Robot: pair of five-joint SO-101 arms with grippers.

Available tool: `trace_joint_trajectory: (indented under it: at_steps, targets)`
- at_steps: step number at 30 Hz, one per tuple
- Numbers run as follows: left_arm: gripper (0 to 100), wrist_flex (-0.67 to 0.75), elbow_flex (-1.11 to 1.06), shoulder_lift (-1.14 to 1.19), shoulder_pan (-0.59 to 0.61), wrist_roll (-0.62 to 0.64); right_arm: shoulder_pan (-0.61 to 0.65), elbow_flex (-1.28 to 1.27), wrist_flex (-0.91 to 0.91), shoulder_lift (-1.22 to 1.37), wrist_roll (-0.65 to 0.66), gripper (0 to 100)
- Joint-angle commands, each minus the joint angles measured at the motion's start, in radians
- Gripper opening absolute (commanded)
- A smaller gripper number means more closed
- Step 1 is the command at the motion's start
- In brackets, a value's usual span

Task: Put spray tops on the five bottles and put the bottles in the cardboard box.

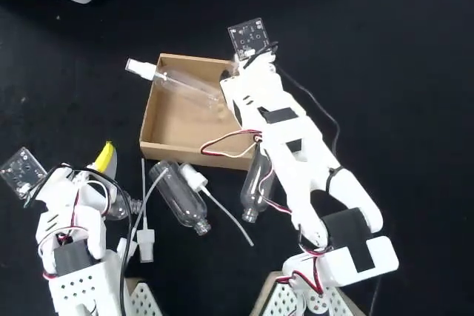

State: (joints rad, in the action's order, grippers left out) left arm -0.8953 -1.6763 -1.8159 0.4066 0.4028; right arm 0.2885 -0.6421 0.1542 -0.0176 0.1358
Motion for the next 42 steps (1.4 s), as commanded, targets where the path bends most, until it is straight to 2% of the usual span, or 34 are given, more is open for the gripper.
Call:
trace_joint_trajectory:
  at_steps: [1, 10, 13, 33, 42]
  targets:
    - [30, -0.009, -0.024, -0.009, -0.001, -0.008, -0.021, 0.073, 0.012, -0.018, 0.008, 30.2]
    - [30, -0.009, -0.024, -0.009, -0.001, -0.008, -0.021, 0.07, 0.017, -0.018, 0.008, 32.6]
    - [30, -0.009, -0.024, -0.009, -0.001, -0.008, -0.021, 0.085, 0.077, -0.025, 0.008, 32.7]
    - [30, -0.009, -0.024, -0.009, -0.004, -0.008, -0.018, 0.104, 0.637, -0.341, 0.009, 32.5]
    - [30, -0.009, -0.024, -0.009, -0.005, -0.008, 0.092, 0.274, 1.037, -0.366, 0.009, 32.5]
